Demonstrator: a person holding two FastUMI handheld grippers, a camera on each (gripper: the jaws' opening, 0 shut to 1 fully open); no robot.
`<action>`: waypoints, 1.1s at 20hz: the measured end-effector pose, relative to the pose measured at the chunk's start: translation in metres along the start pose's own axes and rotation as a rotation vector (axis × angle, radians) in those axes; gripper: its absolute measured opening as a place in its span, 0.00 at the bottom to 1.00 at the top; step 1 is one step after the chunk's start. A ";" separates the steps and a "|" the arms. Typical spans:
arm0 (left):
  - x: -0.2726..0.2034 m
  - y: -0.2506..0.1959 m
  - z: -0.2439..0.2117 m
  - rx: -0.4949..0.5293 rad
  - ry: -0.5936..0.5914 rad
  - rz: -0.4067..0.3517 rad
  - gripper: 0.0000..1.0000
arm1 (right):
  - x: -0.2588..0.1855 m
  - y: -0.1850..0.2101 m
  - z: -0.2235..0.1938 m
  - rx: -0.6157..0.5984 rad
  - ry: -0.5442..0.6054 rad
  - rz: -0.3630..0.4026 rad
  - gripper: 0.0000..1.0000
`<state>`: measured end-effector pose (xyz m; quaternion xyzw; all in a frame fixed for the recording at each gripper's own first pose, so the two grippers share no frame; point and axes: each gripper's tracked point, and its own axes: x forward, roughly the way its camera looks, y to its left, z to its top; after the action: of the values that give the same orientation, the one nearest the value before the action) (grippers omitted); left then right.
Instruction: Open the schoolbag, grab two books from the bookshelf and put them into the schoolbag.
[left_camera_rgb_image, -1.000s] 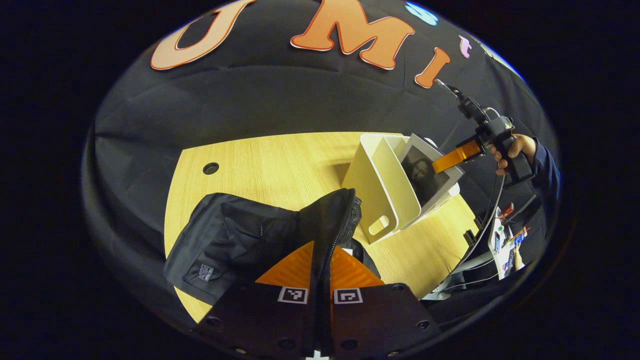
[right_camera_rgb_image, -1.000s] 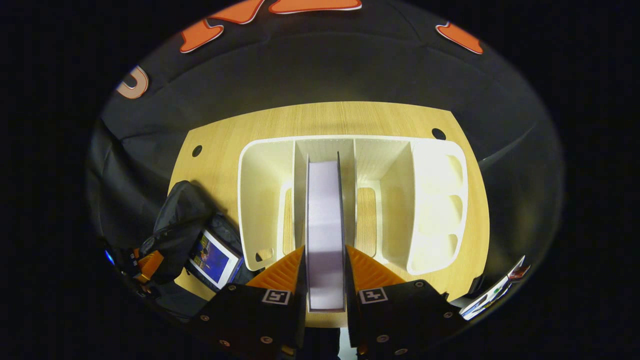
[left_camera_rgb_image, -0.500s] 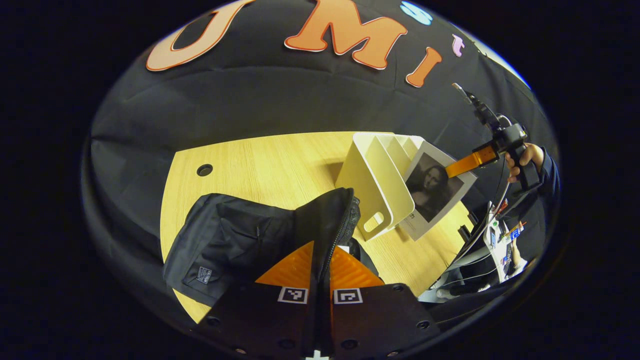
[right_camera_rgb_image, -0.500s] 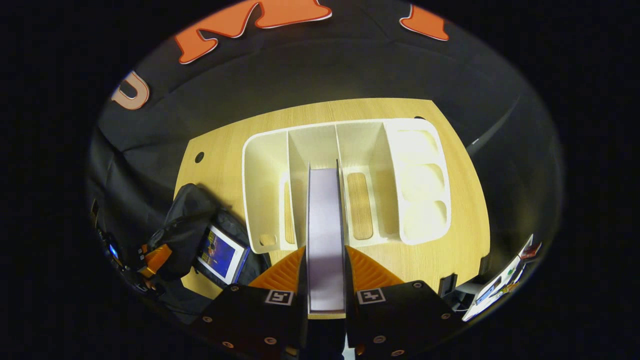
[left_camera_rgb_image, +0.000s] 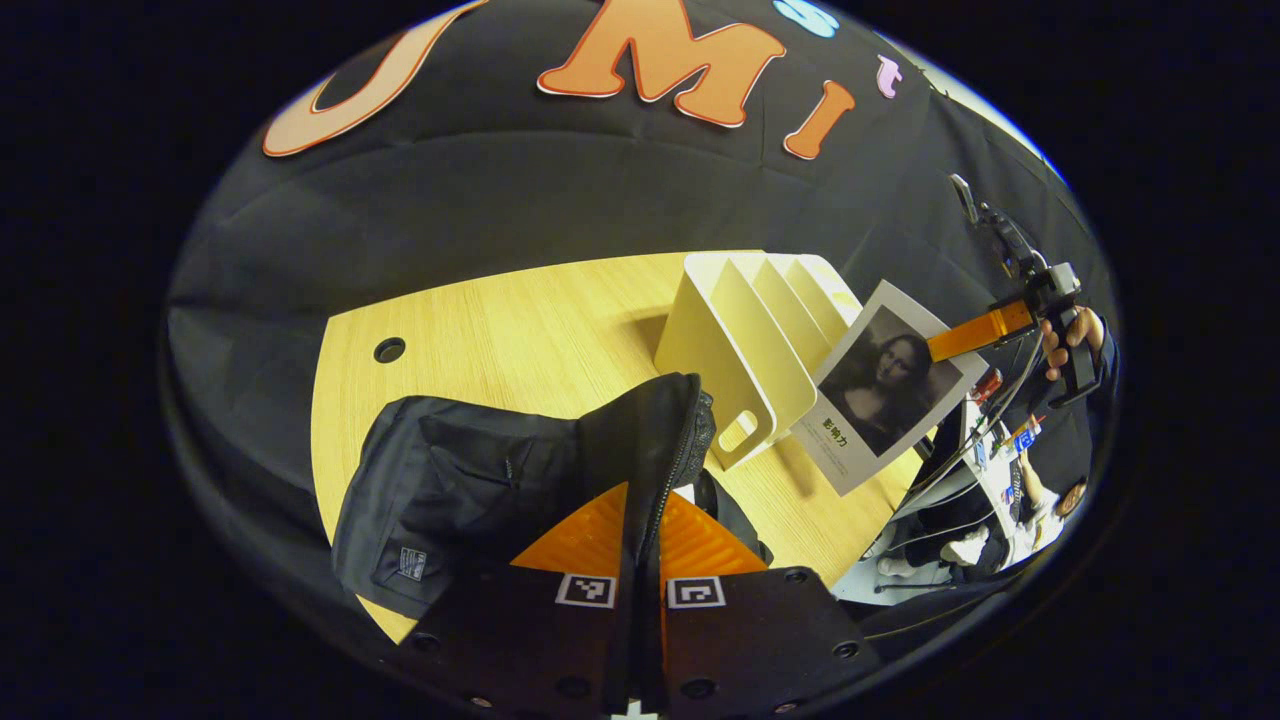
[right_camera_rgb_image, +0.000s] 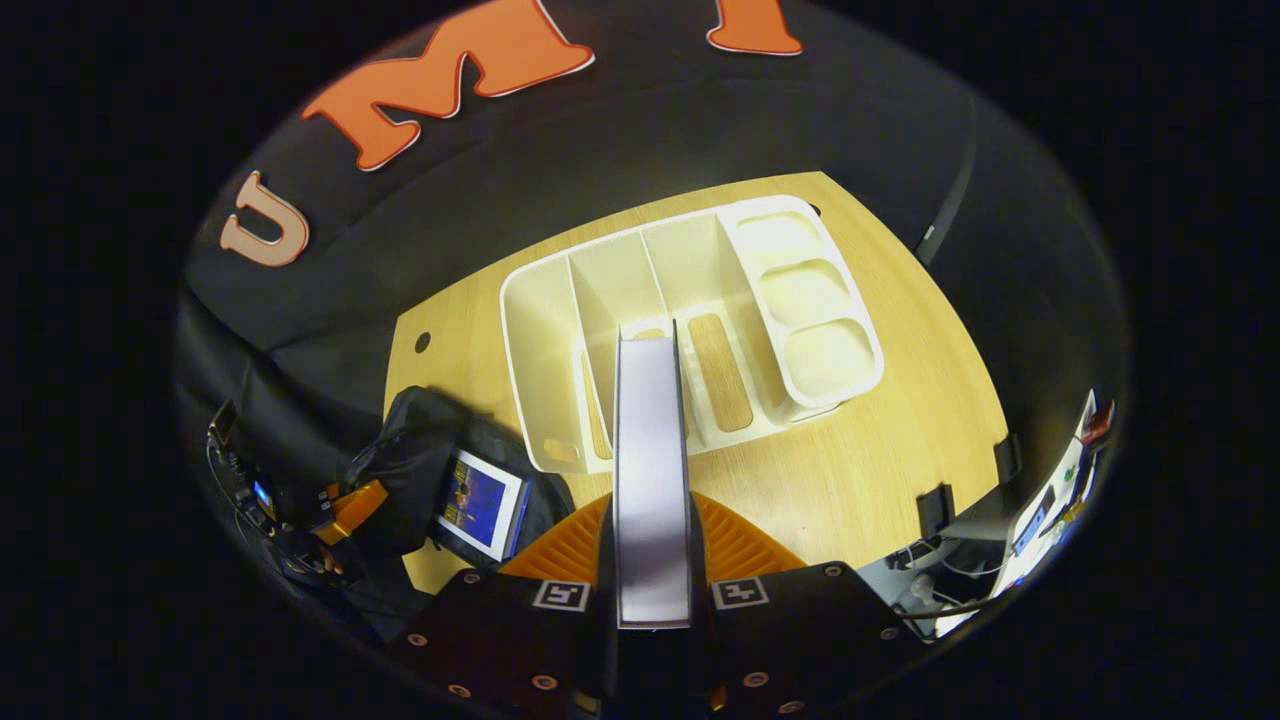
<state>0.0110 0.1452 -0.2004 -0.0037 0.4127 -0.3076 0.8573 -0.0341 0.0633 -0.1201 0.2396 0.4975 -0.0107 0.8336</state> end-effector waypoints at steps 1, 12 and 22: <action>0.000 0.001 0.000 0.009 0.002 -0.003 0.05 | -0.003 -0.002 -0.005 0.010 -0.004 0.014 0.30; 0.002 -0.004 0.002 0.072 0.044 -0.010 0.05 | -0.026 0.002 -0.066 0.233 -0.051 0.197 0.29; 0.001 -0.004 0.006 0.058 0.042 0.004 0.05 | -0.033 0.034 -0.082 0.285 -0.101 0.427 0.29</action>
<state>0.0140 0.1395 -0.1962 0.0284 0.4216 -0.3179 0.8487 -0.1099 0.1199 -0.1115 0.4536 0.3870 0.0837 0.7984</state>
